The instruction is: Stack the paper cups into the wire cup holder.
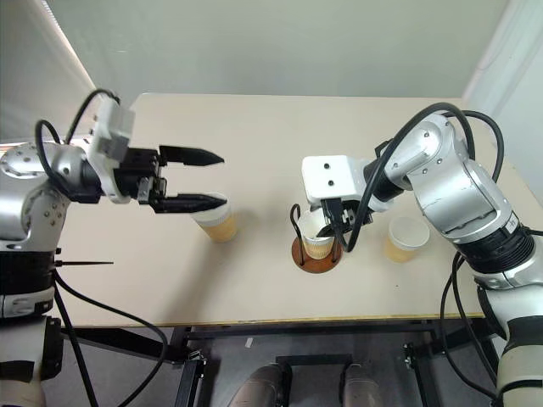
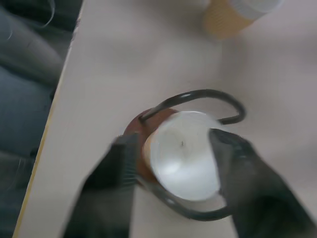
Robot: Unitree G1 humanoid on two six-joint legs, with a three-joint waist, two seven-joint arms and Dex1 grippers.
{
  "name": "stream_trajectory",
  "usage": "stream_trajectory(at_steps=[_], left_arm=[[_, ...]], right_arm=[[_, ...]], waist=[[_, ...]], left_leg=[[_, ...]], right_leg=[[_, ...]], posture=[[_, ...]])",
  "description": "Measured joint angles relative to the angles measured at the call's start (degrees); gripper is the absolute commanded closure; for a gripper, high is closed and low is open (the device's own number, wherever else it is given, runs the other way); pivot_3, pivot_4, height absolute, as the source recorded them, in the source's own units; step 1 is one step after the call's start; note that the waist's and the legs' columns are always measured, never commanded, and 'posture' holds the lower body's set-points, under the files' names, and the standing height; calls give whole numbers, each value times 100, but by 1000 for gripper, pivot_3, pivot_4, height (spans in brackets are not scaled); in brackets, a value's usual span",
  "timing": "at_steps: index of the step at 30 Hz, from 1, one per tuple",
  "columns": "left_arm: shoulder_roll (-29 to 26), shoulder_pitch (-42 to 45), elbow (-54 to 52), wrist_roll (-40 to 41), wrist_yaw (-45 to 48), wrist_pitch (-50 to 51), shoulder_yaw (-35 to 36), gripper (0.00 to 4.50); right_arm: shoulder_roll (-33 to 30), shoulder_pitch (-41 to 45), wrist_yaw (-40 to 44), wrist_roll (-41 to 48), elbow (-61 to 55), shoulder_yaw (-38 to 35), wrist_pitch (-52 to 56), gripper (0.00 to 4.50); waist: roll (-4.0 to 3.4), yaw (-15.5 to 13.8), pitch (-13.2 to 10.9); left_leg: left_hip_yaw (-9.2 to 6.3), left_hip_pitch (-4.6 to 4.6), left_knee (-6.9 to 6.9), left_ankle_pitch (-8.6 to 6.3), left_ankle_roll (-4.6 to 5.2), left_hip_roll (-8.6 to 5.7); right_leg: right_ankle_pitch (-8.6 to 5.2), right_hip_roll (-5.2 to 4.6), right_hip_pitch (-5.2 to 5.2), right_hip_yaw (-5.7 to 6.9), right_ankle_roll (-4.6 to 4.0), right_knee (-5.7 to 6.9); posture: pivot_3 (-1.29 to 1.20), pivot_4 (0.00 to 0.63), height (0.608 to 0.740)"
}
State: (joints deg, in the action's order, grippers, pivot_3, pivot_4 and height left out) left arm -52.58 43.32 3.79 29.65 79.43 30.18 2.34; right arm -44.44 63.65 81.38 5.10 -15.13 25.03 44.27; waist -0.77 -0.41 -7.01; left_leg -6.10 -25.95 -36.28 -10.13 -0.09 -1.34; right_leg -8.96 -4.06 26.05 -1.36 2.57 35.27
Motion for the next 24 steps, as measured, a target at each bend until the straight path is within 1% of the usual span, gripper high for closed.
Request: stream_trajectory(at_steps=[1, 6, 8, 10, 13, 18, 24], left_arm=[[-14, -8, 0, -41, 27, -47, -41, 0], [-106, -27, -25, -320, 63, -403, -113, 0], [-295, -152, -29, -756, 56, -849, -286, 0], [-316, -193, 11, -1035, 13, -1103, -401, 0], [-441, -225, 121, -1467, -10, -1512, -581, 0], [-603, -267, 639, -2286, -115, -2332, -885, 0], [-528, -114, 1331, -2787, -95, -2998, -1192, 0]], right_arm=[[2, 5, -70, 55, -7, -122, 125, 757], [-72, 71, -323, 591, -222, -801, 924, 757], [-95, 97, -422, 948, -390, -1187, 1373, 757], [-102, 120, -510, 1315, -506, -1530, 1807, 757], [-137, 155, -546, 1918, -712, -1839, 2294, 757], [-454, 39, -607, 2298, -804, -1947, 2204, 757], [-569, -49, -725, 2581, -907, -1925, 2063, 757]], waist=[[1, -8, 0], [2, -14, 0], [2, -10, 0], [2, -10, 0], [2, -9, 0], [2, -9, 0], [3, -11, 1]], left_leg=[[0, -1, 0, 0, 0, 0], [0, -6, 2, -3, -1, -3], [1, -3, 5, -6, -3, -2], [1, -4, 7, -6, -4, -1], [1, -6, 8, -6, -6, 0], [0, -5, 8, -7, -7, 2], [0, -7, 8, -8, -9, 2]], right_leg=[[0, 0, 0, 1, 0, 0], [-1, -1, 0, 0, -1, -8], [-1, 0, 1, -2, -1, -11], [-2, 2, 3, -1, -2, -10], [-3, 6, 7, -2, -3, -9], [-5, 10, 11, -9, -8, -3], [-7, 10, 21, -11, -10, 11]], posture=[[0, 150, 740], [0, 150, 740], [0, 150, 740], [0, 150, 740], [0, 150, 740], [0, 150, 740], [0, 150, 740]])
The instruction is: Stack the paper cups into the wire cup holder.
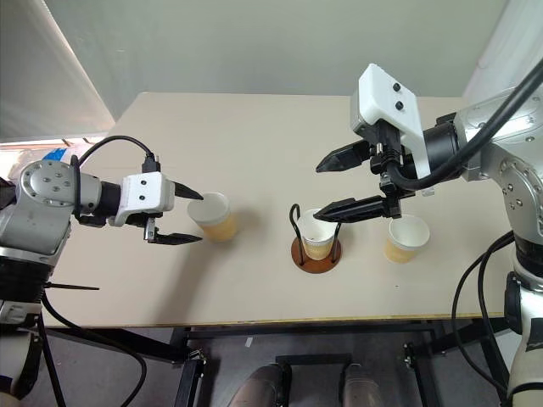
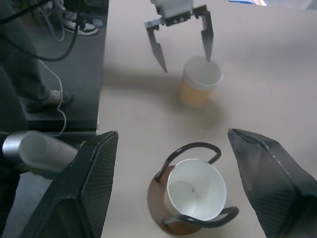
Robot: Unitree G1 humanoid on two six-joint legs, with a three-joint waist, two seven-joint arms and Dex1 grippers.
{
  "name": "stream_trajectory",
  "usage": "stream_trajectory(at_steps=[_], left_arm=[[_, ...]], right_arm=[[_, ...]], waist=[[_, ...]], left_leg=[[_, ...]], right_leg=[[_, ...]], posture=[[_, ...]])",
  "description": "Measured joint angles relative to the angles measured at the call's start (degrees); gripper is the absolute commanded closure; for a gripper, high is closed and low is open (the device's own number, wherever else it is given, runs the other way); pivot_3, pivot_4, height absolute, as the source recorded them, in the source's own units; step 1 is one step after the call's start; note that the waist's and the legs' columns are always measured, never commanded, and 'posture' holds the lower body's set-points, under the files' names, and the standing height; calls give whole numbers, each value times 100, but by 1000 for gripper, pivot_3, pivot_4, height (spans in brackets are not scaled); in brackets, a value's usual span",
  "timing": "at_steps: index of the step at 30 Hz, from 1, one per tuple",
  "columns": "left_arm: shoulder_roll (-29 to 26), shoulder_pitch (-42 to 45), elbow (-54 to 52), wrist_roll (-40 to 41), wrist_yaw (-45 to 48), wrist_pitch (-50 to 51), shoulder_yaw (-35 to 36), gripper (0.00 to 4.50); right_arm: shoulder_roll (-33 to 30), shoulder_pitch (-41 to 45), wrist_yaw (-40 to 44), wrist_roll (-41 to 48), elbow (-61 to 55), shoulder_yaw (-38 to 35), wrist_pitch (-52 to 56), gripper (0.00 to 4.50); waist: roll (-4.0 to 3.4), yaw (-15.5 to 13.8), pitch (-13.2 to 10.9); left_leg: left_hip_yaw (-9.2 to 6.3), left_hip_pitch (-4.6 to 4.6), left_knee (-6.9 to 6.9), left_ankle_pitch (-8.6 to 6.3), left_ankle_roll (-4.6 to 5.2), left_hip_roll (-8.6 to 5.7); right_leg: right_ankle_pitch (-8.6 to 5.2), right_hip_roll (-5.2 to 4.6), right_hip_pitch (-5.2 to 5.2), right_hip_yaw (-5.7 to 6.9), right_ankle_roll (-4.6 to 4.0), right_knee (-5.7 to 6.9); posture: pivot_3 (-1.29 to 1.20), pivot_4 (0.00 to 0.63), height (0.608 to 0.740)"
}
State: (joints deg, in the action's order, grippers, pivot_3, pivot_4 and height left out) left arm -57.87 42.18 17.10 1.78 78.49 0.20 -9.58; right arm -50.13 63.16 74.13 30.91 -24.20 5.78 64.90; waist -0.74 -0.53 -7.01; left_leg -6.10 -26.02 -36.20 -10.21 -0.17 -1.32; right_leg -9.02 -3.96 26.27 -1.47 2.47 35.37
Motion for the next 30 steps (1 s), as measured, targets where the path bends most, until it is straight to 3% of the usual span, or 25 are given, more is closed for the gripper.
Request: stream_trajectory(at_steps=[7, 10, 21, 30], left_arm=[[301, 398, 660, -337, 85, -519, -282, 0], [430, 516, 943, -466, 99, -748, -400, 573], [865, 855, 1472, -583, 262, -1012, -472, 4437], [866, 857, 967, 9, 1071, -7, -452, 4475]], right_arm=[[-65, -294, -294, 309, -160, -17, -21, 757], [-110, -372, -424, 396, -209, -21, -14, 715], [-528, -592, -674, 607, -296, -125, -224, 715], [-633, -852, -845, 631, -294, -381, -584, 715]], waist=[[3, -10, 2], [3, -7, 2], [5, -10, 3], [5, -13, 3]], left_leg=[[0, -3, -1, 0, 1, -1], [1, -4, -2, 0, 1, -1], [2, -6, -5, 0, 2, 0], [2, -11, -16, -3, 7, 0]], right_leg=[[0, -1, 1, 1, -1, 0], [0, -2, 3, 1, 0, 2], [1, -1, 3, 2, 8, 3], [0, -1, 0, 3, 19, 4]], posture=[[0, 150, 740], [0, 150, 740], [0, 150, 740], [0, 150, 740]])
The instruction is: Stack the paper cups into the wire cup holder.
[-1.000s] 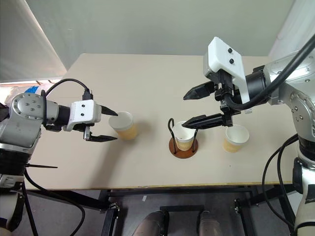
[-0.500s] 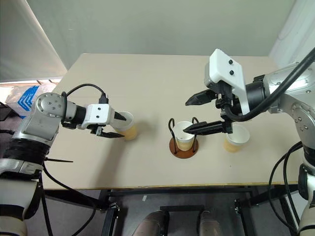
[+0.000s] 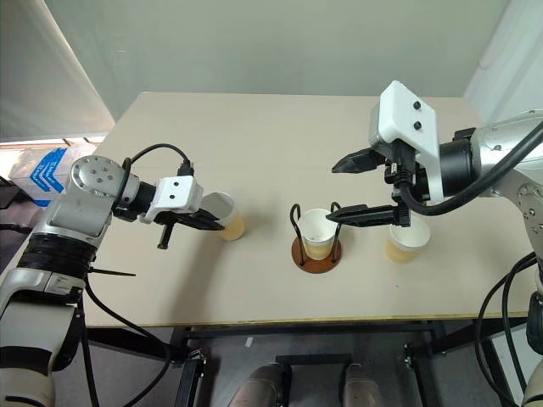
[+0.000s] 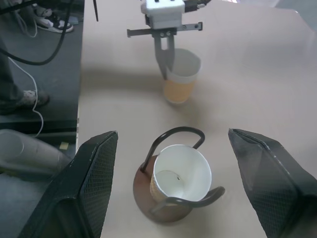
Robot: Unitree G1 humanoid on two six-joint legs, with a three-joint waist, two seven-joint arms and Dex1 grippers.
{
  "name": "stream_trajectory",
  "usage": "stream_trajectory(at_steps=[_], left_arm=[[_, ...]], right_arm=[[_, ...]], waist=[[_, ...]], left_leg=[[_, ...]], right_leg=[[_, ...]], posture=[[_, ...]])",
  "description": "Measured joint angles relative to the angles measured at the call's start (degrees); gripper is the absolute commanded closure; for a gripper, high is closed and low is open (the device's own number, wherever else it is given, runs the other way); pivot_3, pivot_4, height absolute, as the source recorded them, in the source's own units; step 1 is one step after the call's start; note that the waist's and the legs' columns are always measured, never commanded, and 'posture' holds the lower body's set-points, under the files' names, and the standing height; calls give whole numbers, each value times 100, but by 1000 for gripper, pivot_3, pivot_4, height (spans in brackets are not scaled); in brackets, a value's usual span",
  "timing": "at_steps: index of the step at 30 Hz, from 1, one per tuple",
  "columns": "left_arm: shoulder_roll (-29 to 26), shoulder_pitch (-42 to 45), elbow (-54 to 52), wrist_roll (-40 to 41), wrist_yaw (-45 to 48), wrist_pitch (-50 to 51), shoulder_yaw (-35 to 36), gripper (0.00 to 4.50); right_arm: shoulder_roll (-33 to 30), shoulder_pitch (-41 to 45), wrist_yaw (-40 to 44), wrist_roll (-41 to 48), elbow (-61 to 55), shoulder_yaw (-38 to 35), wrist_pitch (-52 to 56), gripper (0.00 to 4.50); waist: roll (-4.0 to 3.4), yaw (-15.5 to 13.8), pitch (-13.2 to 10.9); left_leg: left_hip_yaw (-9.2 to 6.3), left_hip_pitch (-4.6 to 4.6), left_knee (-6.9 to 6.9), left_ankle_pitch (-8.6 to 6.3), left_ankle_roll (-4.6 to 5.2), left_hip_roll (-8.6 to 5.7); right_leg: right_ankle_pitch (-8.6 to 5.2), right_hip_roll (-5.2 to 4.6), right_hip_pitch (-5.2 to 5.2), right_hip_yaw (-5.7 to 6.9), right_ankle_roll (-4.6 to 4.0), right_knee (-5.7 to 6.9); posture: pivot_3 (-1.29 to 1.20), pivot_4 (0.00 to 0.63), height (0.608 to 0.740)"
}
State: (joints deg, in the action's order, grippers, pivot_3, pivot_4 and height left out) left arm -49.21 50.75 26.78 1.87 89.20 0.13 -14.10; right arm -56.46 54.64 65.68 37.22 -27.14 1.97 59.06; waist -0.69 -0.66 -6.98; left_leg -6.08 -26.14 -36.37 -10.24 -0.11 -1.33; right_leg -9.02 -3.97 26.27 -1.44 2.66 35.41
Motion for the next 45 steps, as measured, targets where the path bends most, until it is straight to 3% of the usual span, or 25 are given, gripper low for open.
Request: stream_trajectory(at_steps=[4, 10, 18, 23, 29, 33, 40, 45], left_arm=[[31, 201, -257, 352, 85, 549, 23, 4475], [138, 1320, -973, 1806, 105, 1760, 29, 4475], [664, 2375, -973, 2983, 118, 2420, -309, 4475], [1047, 2486, -542, 3006, 120, 2184, -804, 4475], [1472, 2507, 302, 2388, 121, 1052, -1576, 4475], [1804, 2536, 707, 2072, 121, 478, -1783, 4475], [1923, 2553, 543, 2070, 122, 188, -2343, 4475], [1873, 2624, 257, 2041, 122, -217, -2811, 4475]], right_arm=[[-197, -271, 2, 85, -23, -223, -68, 715], [-766, -1106, 72, 378, -228, -789, -23, 715], [-801, -1464, -391, 857, -603, -1201, 205, 715], [-815, -1520, -652, 1061, -693, -1259, 285, 715], [-986, -1676, -902, 1288, -754, -1531, 399, 715], [-1003, -1761, -1049, 1484, -839, -1641, 465, 715], [-1279, -1780, -1164, 1766, -911, -1697, 550, 715], [-1597, -1771, -1121, 1768, -854, -1699, 501, 715]], waist=[[2, -20, 0], [3, -65, 0], [3, -54, -1], [3, -55, -1], [4, -79, -1], [4, -96, -1], [0, -111, -1], [0, -140, -1]], left_leg=[[-1, -9, -16, -1, 3, 0], [10, -27, -38, -9, 16, -5], [14, -21, -59, -17, 33, -6], [18, -23, -76, -26, 47, -16], [18, -31, -83, -36, 64, -32], [18, -45, -95, -47, 79, -49], [19, -86, -172, -67, 60, -56], [20, -88, -182, -97, 103, -63]], right_leg=[[0, 0, -1, 2, 7, 0], [17, -8, -9, -3, 44, -26], [14, -10, -31, -12, 105, -37], [12, -20, -42, -16, 127, -41], [4, -32, -44, -22, 153, -46], [22, -40, -43, -28, 222, -47], [7, -43, -42, -29, 249, -50], [5, -52, -45, -29, 257, -50]], posture=[[0, 150, 740], [0, 150, 740], [0, 150, 740], [0, 150, 740], [0, 150, 740], [0, 150, 740], [0, 150, 740], [0, 150, 740]])
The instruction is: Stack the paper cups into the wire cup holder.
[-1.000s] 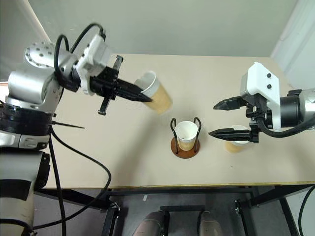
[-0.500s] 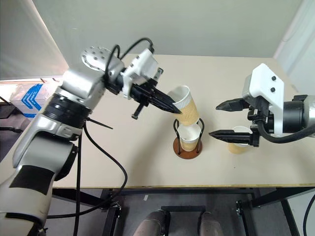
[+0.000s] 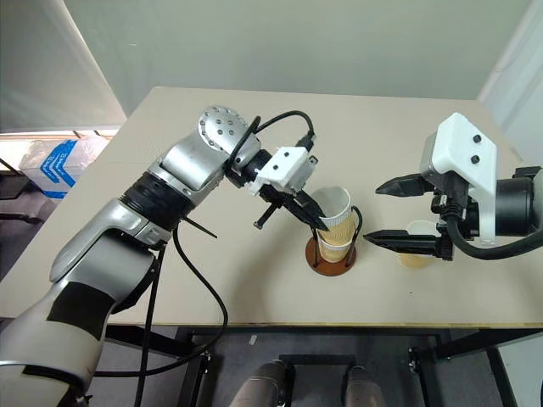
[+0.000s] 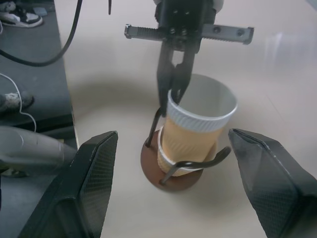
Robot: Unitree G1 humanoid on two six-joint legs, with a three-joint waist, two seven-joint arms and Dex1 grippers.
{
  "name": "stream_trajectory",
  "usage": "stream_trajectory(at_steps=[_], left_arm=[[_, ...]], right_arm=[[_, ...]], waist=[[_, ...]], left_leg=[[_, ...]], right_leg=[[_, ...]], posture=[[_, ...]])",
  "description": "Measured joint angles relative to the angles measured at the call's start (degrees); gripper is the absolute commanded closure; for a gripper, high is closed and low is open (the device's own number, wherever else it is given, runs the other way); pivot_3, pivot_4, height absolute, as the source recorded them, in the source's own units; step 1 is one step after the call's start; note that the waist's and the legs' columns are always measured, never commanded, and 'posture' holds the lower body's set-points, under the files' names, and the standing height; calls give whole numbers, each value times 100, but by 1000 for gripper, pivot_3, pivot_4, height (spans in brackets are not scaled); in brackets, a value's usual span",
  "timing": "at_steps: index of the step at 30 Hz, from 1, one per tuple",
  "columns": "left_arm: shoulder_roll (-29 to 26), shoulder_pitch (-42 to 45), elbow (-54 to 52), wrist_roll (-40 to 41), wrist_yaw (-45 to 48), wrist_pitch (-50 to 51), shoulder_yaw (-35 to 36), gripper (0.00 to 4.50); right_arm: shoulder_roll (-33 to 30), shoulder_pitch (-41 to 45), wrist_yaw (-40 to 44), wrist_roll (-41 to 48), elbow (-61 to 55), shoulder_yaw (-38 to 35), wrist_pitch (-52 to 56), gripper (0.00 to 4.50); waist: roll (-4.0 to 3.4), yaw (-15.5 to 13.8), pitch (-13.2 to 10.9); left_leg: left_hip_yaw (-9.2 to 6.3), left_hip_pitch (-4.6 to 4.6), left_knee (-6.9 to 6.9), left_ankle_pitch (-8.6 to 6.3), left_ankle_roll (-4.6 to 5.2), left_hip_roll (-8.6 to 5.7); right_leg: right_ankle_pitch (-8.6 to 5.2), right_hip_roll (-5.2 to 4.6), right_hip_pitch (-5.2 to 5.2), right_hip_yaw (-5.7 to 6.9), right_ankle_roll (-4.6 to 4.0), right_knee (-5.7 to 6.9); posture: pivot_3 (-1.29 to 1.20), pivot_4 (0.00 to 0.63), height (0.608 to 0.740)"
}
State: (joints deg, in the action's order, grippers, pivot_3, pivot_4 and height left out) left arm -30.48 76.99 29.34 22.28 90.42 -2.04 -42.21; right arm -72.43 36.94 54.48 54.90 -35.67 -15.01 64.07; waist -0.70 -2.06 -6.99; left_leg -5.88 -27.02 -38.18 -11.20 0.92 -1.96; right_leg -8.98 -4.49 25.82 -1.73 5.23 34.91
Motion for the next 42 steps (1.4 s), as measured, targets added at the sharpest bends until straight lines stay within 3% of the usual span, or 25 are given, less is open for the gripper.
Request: stream_trajectory(at_steps=[6, 10, 13, 20, 27, 31, 36, 42], left_arm=[[23, 52, -20, -112, 1, -346, -232, 4475], [115, 51, 77, -281, 2, -510, -269, 4475], [347, 51, 305, -653, 3, -719, -231, 3886], [682, 52, 364, -639, 12, -299, 520, 1614], [570, 171, 171, -81, 16, 980, 1573, 1614], [321, 103, -111, 280, -72, 1910, 2312, 1614], [-201, -795, -872, 619, -546, 2938, 3117, 1614], [-592, -1772, -1789, 703, -1129, 3547, 3542, 1614]], right_arm=[[-893, -280, 618, -329, 591, -422, -269, 715], [-1115, -496, 914, -513, 736, -695, -419, 715], [-1095, -576, 919, -512, 714, -706, -500, 715], [-907, -822, 837, -534, 664, -716, -625, 715], [-561, -1151, 397, -545, 323, -681, -605, 715], [-490, -1759, 96, -893, -45, -520, -671, 715], [-466, -2740, -79, -1647, -259, 82, -934, 715], [-482, -2662, -238, -2617, 217, 943, -1482, 715]], waist=[[-1, -35, 0], [-1, -38, 0], [-2, -38, 1], [-3, -38, 1], [-4, -38, 2], [-5, -35, 2], [-19, -26, 10], [-15, -20, 8]], left_leg=[[2, 0, 2, -8, 11, -2], [6, 4, 1, -8, 11, -2], [6, 5, -2, -8, 12, -3], [8, 4, -3, -7, 12, -8], [11, 5, -3, -5, 7, -11], [11, 7, -3, -4, 6, -12], [16, 19, -7, 7, -11, -19], [18, 35, -17, 6, 14, -26]], right_leg=[[-4, -6, -1, 2, -2, 0], [-7, -7, -3, 2, -3, 0], [-6, -7, -6, 1, 1, 0], [-6, -9, -6, 0, 18, 2], [-10, -11, -6, -3, 27, 2], [-11, -14, -9, -1, 29, 0], [-12, -22, -16, -2, 38, 6], [11, -30, -36, -3, 40, -1]], posture=[[0, 150, 740], [0, 150, 740], [0, 150, 740], [0, 150, 740], [0, 150, 740], [0, 150, 740], [0, 150, 740], [0, 150, 740]])
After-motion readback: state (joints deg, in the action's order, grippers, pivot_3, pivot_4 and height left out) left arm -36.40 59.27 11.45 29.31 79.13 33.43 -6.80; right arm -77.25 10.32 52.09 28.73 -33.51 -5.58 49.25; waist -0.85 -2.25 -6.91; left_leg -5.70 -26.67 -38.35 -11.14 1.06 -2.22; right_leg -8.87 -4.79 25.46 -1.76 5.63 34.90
